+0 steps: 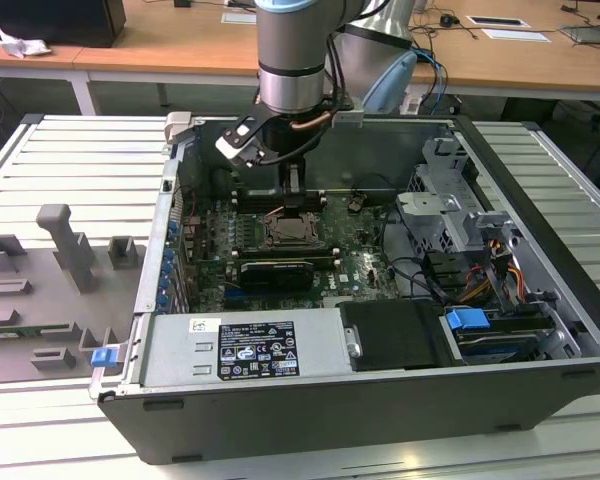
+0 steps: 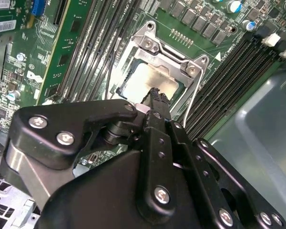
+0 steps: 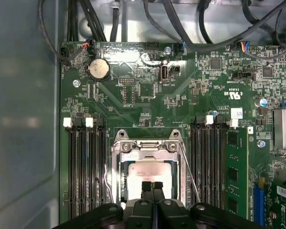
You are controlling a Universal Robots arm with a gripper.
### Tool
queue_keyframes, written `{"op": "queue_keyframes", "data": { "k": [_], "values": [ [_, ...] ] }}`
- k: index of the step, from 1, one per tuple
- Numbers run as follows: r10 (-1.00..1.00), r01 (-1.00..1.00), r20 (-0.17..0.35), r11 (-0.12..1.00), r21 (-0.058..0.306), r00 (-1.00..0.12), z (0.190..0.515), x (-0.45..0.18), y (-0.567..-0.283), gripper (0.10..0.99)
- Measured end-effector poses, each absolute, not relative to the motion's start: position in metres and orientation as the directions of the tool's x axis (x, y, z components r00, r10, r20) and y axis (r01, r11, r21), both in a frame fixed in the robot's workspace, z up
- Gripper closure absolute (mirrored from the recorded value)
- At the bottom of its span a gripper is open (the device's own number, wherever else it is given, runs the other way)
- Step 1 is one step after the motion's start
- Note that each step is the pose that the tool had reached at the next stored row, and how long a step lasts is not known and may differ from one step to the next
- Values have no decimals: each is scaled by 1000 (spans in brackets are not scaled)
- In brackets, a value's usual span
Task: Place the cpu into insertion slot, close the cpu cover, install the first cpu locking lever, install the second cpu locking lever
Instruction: 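Close the cpu cover, then install the first cpu locking lever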
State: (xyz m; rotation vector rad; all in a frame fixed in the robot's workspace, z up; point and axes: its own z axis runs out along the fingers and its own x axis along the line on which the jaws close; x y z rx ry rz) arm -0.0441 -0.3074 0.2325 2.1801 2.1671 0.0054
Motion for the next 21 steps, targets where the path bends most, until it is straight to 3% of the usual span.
{"op": "queue_keyframes", "data": {
  "k": [12,16,21],
  "values": [
    [999,999,-48,3,50,0,246,-45,-307,980],
    [982,981,-49,185,50,-183,247,-45,-307,980],
    [958,957,-50,285,50,-283,247,-45,-307,980]
  ]
}}
